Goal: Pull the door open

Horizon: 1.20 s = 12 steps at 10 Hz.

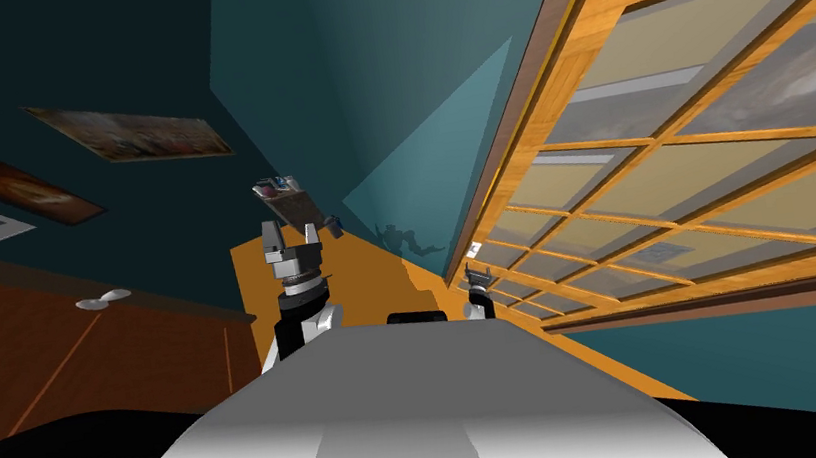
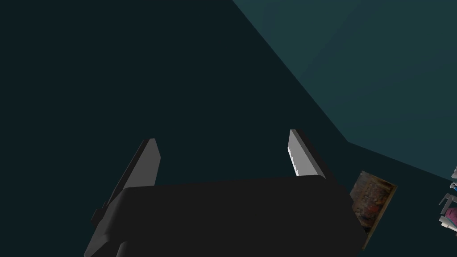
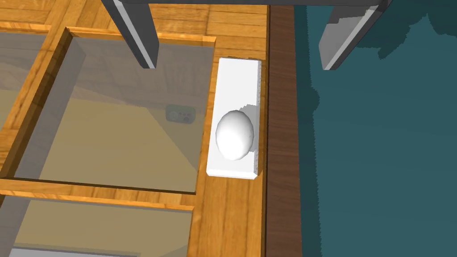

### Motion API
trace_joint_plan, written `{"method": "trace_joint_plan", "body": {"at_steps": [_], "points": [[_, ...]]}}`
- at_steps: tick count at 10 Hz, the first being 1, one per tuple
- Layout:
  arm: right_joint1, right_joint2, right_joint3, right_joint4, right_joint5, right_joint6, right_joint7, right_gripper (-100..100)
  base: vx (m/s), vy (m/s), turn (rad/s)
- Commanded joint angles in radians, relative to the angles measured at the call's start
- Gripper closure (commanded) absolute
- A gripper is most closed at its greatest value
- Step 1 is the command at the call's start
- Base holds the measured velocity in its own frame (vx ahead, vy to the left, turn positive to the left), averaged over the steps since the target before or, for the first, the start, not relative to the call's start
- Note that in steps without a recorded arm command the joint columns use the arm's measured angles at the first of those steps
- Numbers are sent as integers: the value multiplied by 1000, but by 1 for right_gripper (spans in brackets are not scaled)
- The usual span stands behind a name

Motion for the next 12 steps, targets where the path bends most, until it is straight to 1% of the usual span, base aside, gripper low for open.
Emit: {"method": "trace_joint_plan", "body": {"at_steps": [1, 2, 3, 4, 5, 9, 11, 12], "points": [[-3, 4, 5, -2, -12, 2, -38, -100, -48, -5, 23], [-5, 6, 7, -4, -19, 3, -58, -100, -45, 1, 23], [-2, 5, 5, -8, -15, 4, -41, -100, -21, 1, 3], [10, -21, 4, 1, -18, -1, -78, -100, 163, 11, 74], [14, -30, 3, 4, -18, -3, -89, -100, 225, 34, 56], [46, -107, 0, 31, -24, -19, -184, -100, 200, -25, 63], [59, -137, -2, 42, -26, -25, -220, -100, 178, -2, 51], [44, -122, 1, 57, -24, -30, -208, -100, 77, 1, 9]]}}
